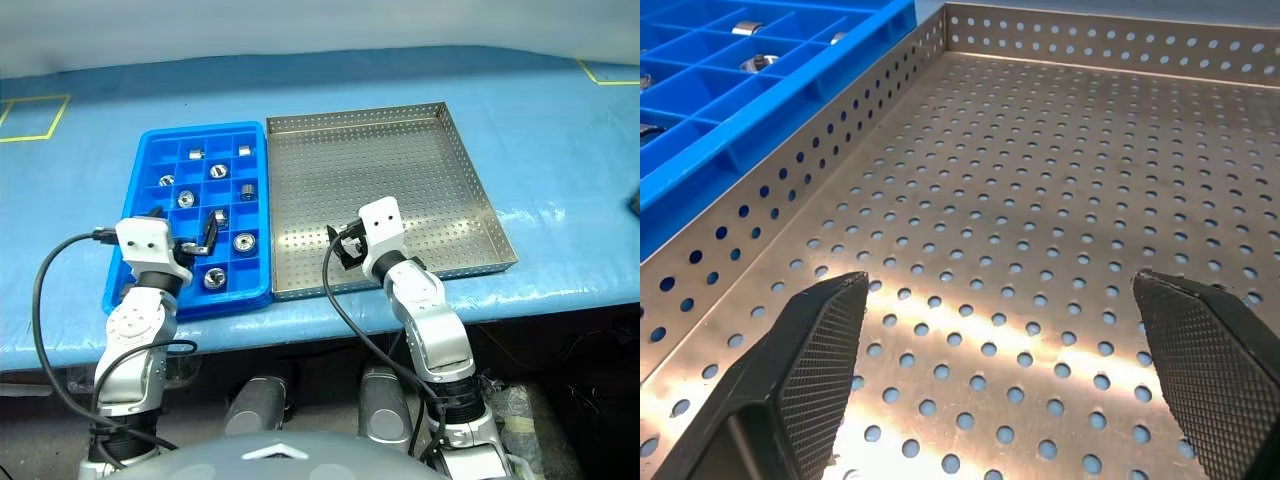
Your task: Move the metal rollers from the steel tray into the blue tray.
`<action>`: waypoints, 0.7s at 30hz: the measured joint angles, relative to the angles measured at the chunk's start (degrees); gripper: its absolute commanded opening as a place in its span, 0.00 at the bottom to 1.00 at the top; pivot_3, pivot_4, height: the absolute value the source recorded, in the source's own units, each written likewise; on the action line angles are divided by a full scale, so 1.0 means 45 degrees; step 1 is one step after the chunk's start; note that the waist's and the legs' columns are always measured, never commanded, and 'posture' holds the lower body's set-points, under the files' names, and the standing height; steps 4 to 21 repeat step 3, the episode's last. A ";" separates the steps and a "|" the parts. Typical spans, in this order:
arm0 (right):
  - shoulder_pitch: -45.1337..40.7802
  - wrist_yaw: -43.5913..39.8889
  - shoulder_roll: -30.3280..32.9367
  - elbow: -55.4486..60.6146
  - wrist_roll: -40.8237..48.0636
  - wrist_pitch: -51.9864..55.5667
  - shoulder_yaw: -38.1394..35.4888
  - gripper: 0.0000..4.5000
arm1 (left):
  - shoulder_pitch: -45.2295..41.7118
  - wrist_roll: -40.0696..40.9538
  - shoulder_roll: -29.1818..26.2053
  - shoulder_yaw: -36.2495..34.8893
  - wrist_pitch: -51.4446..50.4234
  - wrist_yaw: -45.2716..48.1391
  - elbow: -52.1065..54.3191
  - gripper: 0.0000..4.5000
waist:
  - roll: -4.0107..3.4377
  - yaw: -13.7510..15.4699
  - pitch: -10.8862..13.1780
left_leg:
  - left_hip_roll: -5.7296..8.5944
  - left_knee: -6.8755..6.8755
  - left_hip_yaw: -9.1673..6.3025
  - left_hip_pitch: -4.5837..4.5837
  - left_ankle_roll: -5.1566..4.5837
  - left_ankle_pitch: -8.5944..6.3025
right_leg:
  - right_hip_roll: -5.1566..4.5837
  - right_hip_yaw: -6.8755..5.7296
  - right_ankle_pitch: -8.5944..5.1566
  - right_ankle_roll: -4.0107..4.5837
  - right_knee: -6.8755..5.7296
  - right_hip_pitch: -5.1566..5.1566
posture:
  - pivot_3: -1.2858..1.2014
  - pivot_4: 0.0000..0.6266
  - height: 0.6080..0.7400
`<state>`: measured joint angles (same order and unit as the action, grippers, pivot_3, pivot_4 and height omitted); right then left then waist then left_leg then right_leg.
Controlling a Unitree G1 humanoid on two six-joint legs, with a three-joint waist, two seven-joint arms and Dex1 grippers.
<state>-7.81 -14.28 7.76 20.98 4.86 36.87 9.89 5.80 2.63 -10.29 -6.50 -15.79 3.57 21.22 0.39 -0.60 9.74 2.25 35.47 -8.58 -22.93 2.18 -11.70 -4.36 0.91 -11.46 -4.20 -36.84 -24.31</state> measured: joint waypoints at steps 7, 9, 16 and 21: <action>0.0014 -0.0166 0.0107 0.0000 0.0005 0.0000 0.0164 0.99 | 0.0349 0.0070 0.0140 -0.0004 -0.0056 0.0006 0.0141 1.00 | 0.0001 0.0007 0.0001 | 0.0001 0.0020 0.0000 -0.0002 -0.0003 -0.0001 | -0.0002 0.0000 -0.0018 0.0031 0.0002 0.0012 | 0.55 0.24 1.00; 0.0014 -0.0166 0.0107 0.0000 0.0005 0.0000 0.0164 0.99 | 0.0349 0.0070 0.0140 -0.0004 -0.0056 0.0006 0.0141 1.00 | 0.0001 0.0007 0.0001 | 0.0001 0.0020 0.0000 -0.0002 -0.0003 -0.0001 | -0.0002 0.0000 -0.0018 0.0031 0.0002 0.0012 | 0.55 0.24 1.00; 0.0014 -0.0166 0.0107 0.0000 0.0005 0.0000 0.0164 0.99 | 0.0349 0.0070 0.0140 -0.0004 -0.0056 0.0006 0.0141 1.00 | 0.0001 0.0007 0.0001 | 0.0001 0.0020 0.0000 -0.0002 -0.0003 -0.0001 | -0.0002 0.0000 -0.0018 0.0031 0.0002 0.0012 | 0.55 0.24 1.00; 0.0014 -0.0166 0.0107 0.0000 0.0005 0.0000 0.0164 0.99 | 0.0349 0.0070 0.0140 -0.0004 -0.0056 0.0006 0.0141 1.00 | 0.0001 0.0007 0.0001 | 0.0001 0.0020 0.0000 -0.0002 -0.0003 -0.0001 | -0.0002 0.0000 -0.0018 0.0031 0.0002 0.0012 | 0.55 0.24 1.00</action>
